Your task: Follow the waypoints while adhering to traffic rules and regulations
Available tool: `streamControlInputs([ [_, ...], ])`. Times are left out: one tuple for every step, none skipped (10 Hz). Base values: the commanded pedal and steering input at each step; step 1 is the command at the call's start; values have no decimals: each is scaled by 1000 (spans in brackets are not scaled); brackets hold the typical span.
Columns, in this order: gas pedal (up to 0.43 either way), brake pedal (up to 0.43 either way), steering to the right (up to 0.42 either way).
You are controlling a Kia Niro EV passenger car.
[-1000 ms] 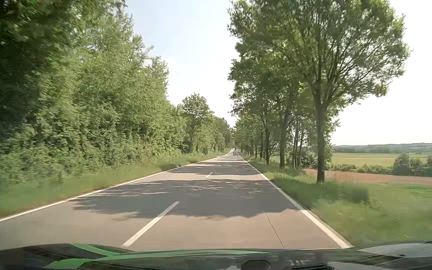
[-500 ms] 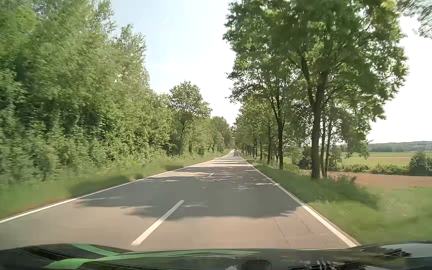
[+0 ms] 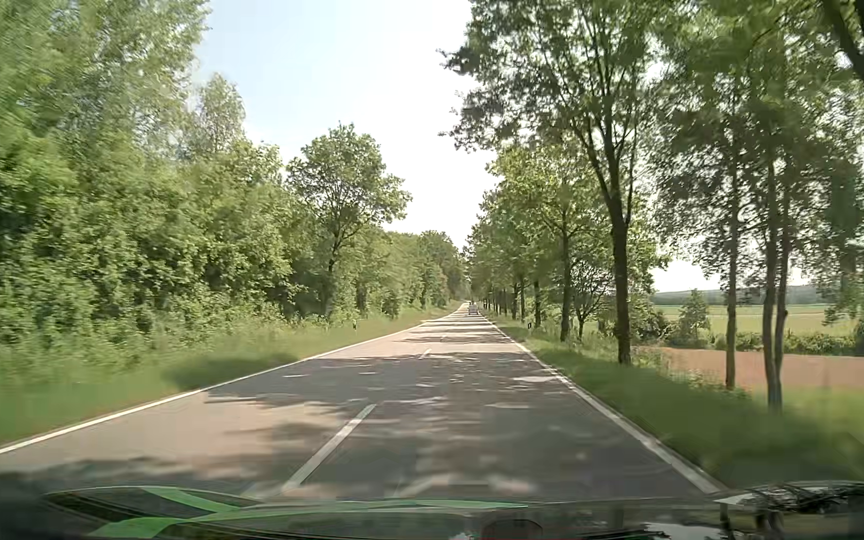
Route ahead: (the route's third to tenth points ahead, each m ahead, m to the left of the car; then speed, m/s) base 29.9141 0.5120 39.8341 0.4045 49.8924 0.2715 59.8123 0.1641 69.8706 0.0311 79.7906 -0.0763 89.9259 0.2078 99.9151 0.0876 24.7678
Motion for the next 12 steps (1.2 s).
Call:
streamControlInputs([
  [177, 0, -2],
  [177, 0, -2],
  [177, 0, -2],
  [177, 0, -2],
  [177, 0, -2],
  [177, 0, -1],
  [177, 0, -1],
  [177, 0, -1],
  [177, 0, -1],
  [177, 0, -1],
  [177, 0, -1],
  [177, 0, -1],
])
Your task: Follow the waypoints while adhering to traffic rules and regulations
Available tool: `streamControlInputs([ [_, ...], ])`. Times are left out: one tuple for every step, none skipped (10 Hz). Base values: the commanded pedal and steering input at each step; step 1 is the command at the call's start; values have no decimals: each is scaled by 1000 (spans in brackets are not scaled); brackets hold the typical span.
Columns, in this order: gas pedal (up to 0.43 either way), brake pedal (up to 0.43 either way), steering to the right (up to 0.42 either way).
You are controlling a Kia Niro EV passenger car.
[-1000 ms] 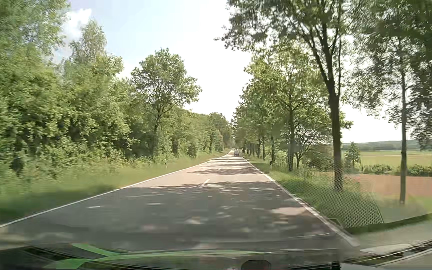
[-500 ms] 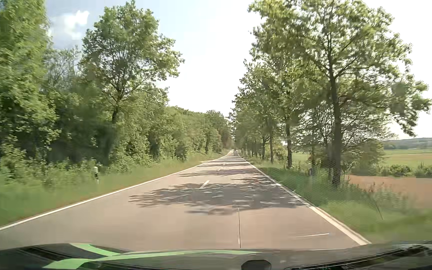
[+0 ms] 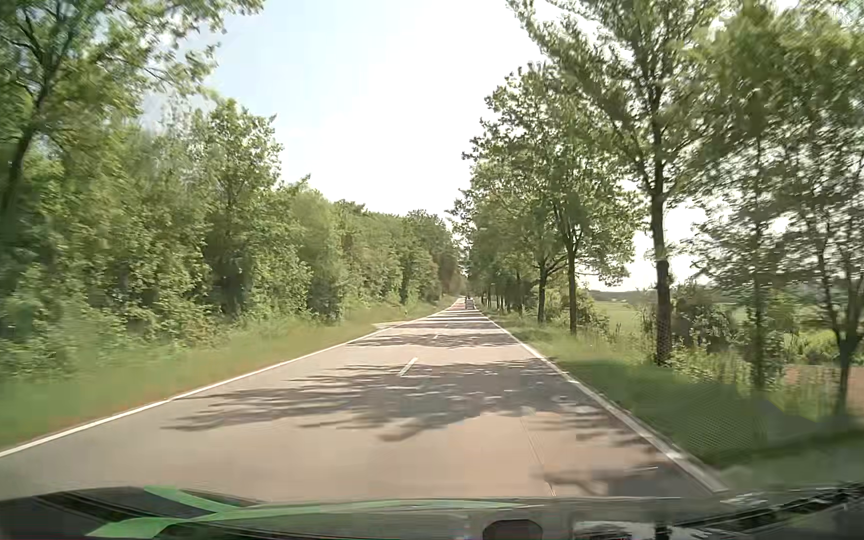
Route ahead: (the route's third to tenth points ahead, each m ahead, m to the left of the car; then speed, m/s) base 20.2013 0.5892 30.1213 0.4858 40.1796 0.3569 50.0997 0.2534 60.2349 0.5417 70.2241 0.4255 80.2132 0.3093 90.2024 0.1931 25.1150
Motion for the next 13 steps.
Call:
streamControlInputs([
  [177, 0, -1],
  [177, 0, -1],
  [177, 0, -2],
  [177, 0, -2],
  [177, 0, -2],
  [177, 0, -2],
  [177, 0, -3],
  [177, 0, -2],
  [177, 0, -2],
  [177, 0, -2],
  [177, 0, -3],
  [177, 0, -2],
  [177, 0, -3],
])
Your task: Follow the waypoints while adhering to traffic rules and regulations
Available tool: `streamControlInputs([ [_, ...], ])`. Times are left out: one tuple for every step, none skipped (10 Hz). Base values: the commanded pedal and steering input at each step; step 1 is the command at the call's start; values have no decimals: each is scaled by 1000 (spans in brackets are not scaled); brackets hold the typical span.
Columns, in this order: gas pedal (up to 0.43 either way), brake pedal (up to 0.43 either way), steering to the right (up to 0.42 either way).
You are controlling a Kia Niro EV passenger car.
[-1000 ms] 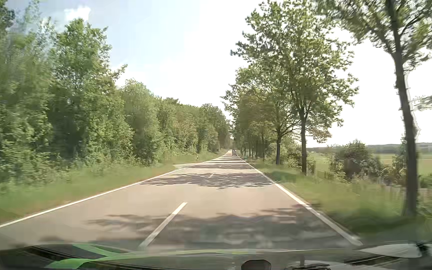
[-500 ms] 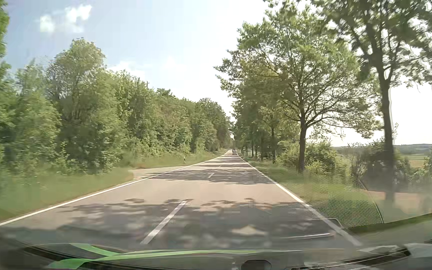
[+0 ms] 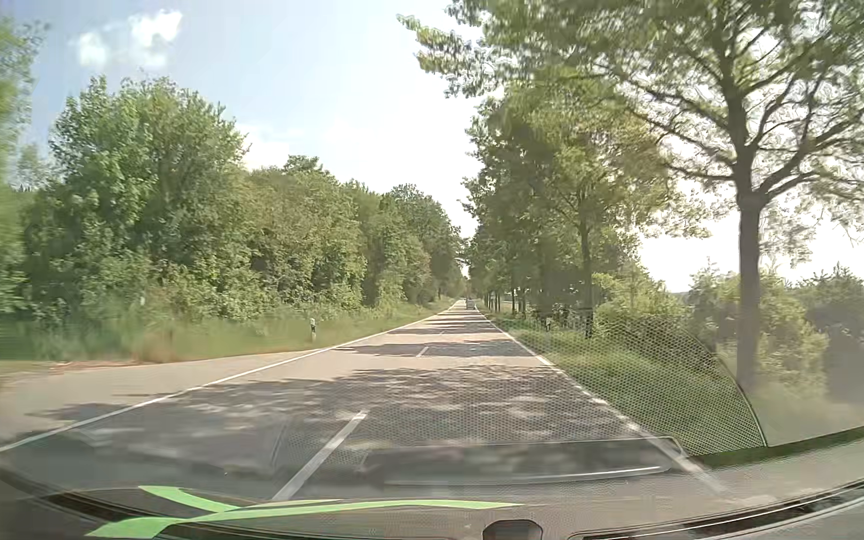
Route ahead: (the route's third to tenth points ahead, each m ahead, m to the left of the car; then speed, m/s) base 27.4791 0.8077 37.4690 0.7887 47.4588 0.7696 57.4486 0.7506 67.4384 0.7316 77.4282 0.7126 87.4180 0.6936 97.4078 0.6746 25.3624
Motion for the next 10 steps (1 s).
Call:
streamControlInputs([
  [177, 0, -3],
  [177, 0, -3],
  [177, 0, -3],
  [177, 0, -2],
  [177, 0, -2],
  [177, 0, -2],
  [189, 0, -2],
  [197, 0, -2],
  [209, 0, -2],
  [209, 0, -2],
])
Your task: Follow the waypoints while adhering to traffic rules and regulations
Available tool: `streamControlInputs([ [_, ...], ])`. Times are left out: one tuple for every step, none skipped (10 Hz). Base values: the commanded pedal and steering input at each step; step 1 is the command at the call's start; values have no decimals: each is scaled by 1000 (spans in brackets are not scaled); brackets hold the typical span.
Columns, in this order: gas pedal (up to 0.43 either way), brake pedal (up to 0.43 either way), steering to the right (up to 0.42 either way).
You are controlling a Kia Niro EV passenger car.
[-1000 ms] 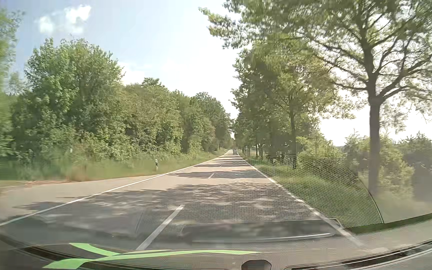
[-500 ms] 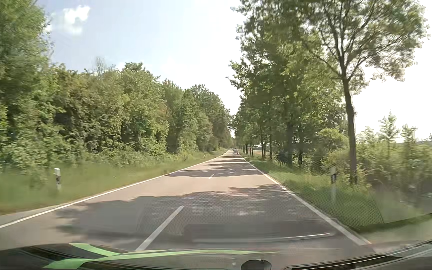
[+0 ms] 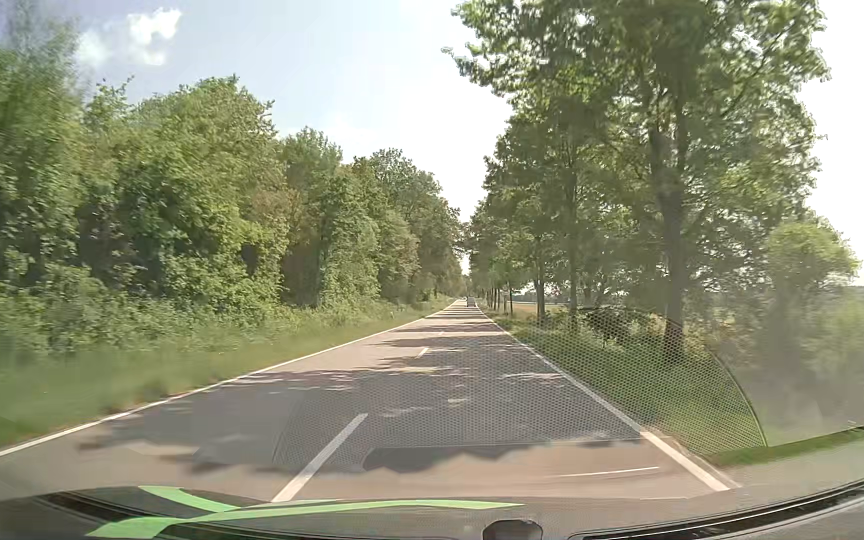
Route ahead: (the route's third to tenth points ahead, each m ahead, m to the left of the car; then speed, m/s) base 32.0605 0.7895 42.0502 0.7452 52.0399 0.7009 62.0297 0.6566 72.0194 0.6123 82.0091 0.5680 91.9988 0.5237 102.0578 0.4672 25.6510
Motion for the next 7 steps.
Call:
streamControlInputs([
  [209, 0, -2],
  [209, 0, -2],
  [220, 0, -2],
  [240, 0, -2],
  [240, 0, -2],
  [240, 0, -1],
  [240, 0, -1],
])
